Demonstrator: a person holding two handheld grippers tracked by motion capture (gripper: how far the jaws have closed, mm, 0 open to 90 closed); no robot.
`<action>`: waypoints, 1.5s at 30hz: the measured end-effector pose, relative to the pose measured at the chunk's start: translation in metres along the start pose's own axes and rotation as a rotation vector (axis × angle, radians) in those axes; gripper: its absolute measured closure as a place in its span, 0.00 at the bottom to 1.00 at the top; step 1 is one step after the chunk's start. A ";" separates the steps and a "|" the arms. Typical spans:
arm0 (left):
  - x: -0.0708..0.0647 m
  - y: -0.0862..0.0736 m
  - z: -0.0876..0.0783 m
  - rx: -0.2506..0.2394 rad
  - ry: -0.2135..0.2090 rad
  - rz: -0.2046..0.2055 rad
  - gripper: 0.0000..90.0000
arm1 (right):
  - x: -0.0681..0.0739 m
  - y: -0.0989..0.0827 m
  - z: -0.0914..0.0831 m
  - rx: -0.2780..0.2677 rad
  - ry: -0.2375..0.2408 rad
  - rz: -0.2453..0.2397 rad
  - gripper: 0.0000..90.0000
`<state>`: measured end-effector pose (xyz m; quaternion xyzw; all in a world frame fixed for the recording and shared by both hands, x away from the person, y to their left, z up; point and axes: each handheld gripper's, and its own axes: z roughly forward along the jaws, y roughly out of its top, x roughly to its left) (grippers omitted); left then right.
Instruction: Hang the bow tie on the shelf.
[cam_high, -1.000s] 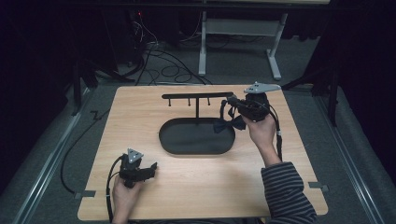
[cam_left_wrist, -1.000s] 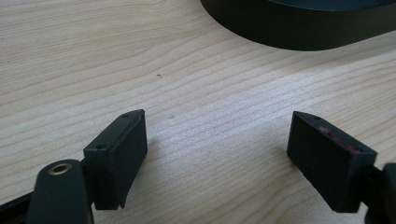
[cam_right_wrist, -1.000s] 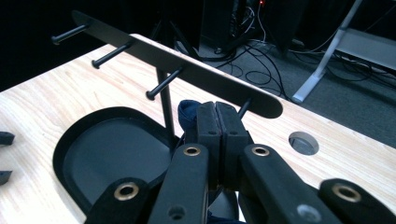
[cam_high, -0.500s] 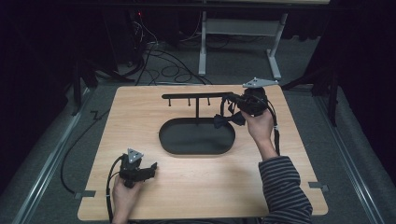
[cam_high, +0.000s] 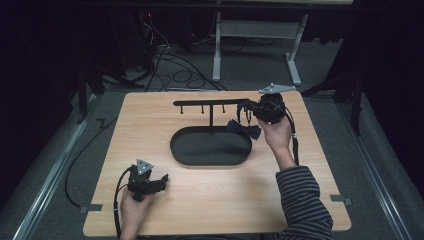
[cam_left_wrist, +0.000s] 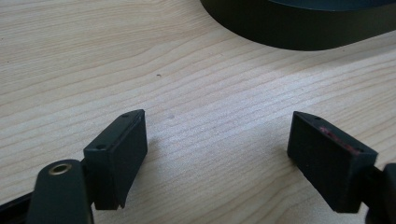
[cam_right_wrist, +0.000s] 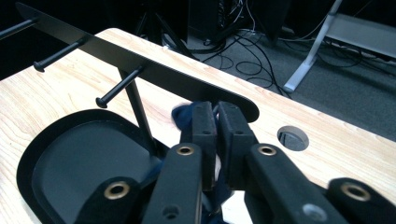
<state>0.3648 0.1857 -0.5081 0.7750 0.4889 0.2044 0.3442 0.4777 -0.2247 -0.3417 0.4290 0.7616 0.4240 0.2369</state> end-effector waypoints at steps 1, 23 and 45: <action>0.000 0.000 0.000 0.000 0.000 0.000 0.23 | -0.001 0.000 0.000 0.003 0.002 -0.001 0.95; 0.000 0.000 0.000 0.000 -0.001 0.002 0.23 | -0.004 -0.005 -0.027 -0.022 -0.003 0.006 0.84; 0.000 0.000 0.000 0.000 0.001 0.003 0.23 | -0.020 -0.028 -0.047 -0.031 0.011 0.093 0.74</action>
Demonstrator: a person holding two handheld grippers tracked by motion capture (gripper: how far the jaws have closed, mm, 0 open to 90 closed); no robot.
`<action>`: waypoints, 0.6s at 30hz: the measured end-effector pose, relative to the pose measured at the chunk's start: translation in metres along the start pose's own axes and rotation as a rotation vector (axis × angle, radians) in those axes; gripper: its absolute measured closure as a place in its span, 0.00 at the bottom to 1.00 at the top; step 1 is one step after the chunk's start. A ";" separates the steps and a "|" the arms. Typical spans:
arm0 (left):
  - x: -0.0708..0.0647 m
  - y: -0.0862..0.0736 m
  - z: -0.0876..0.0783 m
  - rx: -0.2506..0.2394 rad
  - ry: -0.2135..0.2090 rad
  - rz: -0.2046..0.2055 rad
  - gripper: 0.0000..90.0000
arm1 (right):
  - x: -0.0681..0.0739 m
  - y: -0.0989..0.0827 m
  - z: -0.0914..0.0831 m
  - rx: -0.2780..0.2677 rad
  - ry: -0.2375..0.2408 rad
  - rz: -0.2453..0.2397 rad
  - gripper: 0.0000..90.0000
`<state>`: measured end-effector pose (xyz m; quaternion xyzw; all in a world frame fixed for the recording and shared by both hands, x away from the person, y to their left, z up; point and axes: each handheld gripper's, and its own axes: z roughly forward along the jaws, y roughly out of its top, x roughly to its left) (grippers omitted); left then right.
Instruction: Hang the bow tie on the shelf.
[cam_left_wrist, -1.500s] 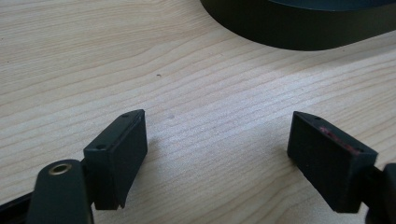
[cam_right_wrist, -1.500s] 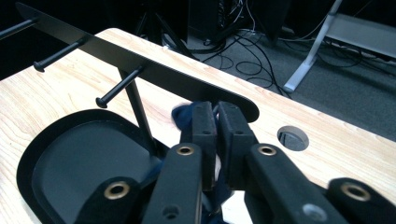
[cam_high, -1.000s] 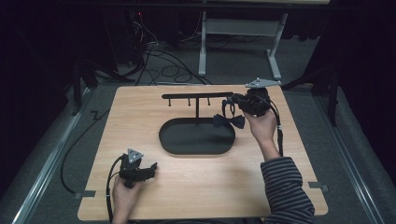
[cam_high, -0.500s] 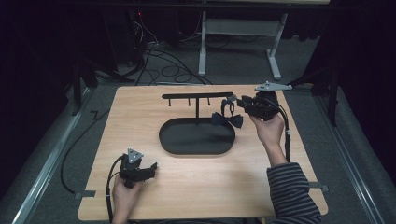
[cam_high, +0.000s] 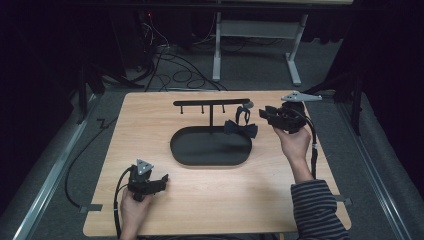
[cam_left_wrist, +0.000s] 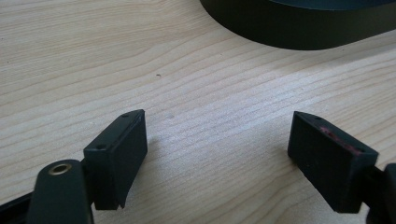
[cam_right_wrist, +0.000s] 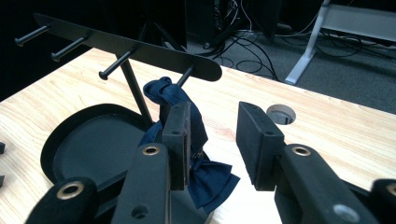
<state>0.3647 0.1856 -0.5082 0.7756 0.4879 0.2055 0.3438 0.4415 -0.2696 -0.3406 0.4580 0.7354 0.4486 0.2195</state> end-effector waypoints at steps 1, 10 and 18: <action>0.000 0.000 0.000 0.001 -0.001 0.000 0.23 | -0.001 -0.001 -0.002 0.002 0.004 0.003 0.73; 0.000 0.000 0.000 0.001 -0.001 0.000 0.23 | -0.006 -0.008 -0.013 -0.008 0.020 0.041 0.69; 0.000 0.000 0.000 0.001 -0.001 0.000 0.23 | -0.009 -0.015 -0.024 -0.023 0.022 0.058 0.68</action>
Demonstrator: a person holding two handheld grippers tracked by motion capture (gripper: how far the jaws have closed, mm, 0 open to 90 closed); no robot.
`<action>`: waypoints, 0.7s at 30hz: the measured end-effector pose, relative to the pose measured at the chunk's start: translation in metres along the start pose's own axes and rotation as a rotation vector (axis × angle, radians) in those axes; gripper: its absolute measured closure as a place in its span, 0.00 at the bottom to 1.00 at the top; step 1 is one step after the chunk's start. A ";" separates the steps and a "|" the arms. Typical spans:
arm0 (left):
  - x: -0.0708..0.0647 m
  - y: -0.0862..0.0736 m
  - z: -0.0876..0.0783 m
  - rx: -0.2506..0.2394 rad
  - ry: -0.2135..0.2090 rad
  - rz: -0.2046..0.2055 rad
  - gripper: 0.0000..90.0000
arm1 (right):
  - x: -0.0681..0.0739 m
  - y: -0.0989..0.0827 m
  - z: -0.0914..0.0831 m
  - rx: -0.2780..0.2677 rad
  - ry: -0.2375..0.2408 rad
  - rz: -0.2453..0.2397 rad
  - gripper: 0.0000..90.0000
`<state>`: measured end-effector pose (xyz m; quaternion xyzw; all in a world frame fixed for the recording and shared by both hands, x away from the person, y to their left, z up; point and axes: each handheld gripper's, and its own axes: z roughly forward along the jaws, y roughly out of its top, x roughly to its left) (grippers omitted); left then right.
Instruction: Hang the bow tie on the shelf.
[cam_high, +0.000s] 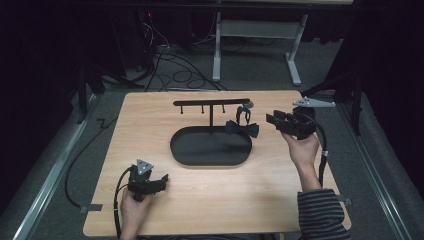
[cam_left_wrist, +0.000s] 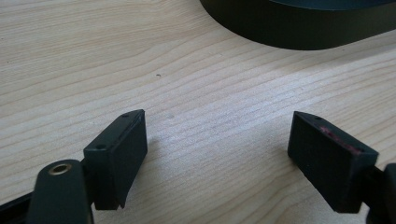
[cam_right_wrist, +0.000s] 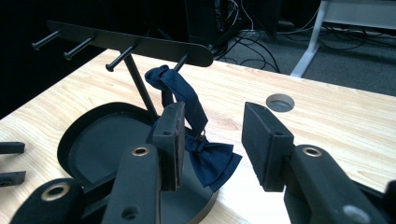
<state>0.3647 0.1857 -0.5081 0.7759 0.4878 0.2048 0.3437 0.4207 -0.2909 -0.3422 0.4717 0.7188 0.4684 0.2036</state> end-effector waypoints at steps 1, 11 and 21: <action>0.000 0.000 0.000 0.000 0.000 0.000 0.23 | 0.000 0.000 0.000 0.000 0.000 0.000 0.68; 0.000 0.000 0.000 0.000 0.000 0.000 0.23 | -0.001 -0.012 -0.012 -0.005 -0.006 0.010 0.67; 0.000 0.000 0.000 -0.001 0.001 0.000 0.23 | -0.002 -0.021 -0.019 -0.017 -0.005 0.018 0.67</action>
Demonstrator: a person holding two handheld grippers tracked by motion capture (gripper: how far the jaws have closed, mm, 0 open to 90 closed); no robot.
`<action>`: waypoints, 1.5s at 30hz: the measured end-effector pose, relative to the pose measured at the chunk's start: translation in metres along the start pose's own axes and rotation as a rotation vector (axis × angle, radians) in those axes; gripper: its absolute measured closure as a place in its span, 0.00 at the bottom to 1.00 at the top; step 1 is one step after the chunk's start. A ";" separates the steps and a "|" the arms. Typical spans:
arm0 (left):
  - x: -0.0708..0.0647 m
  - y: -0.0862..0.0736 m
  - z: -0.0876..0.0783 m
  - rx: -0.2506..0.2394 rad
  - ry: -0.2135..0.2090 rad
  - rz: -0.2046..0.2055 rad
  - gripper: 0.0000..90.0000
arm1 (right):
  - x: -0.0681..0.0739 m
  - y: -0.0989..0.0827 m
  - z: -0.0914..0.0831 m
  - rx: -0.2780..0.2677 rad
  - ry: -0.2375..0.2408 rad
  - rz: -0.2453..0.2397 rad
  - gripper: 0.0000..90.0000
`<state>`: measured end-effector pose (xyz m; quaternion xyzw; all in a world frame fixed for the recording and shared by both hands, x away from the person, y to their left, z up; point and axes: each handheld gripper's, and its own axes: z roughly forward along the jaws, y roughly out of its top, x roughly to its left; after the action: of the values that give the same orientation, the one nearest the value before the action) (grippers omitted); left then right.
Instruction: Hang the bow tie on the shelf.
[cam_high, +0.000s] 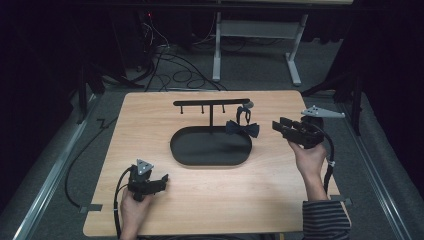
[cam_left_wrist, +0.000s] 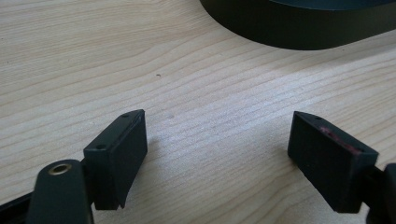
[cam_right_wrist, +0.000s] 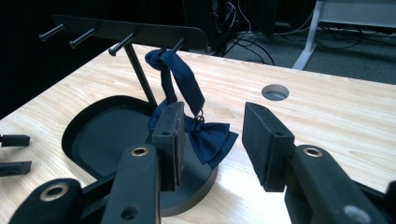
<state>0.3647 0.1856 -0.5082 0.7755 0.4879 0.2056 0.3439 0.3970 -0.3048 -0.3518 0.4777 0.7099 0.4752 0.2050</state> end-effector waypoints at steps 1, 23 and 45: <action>0.000 0.000 0.000 0.000 0.000 0.000 0.23 | 0.000 -0.001 -0.001 -0.002 0.000 0.002 0.67; 0.000 0.000 0.000 0.000 0.000 0.000 0.23 | 0.005 -0.022 -0.015 -0.004 0.026 0.002 0.69; 0.000 0.000 0.000 0.000 0.000 0.000 0.23 | 0.008 -0.049 -0.019 0.009 0.037 0.027 0.69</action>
<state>0.3646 0.1855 -0.5082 0.7755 0.4879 0.2056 0.3438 0.3552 -0.3111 -0.3842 0.4792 0.7093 0.4834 0.1834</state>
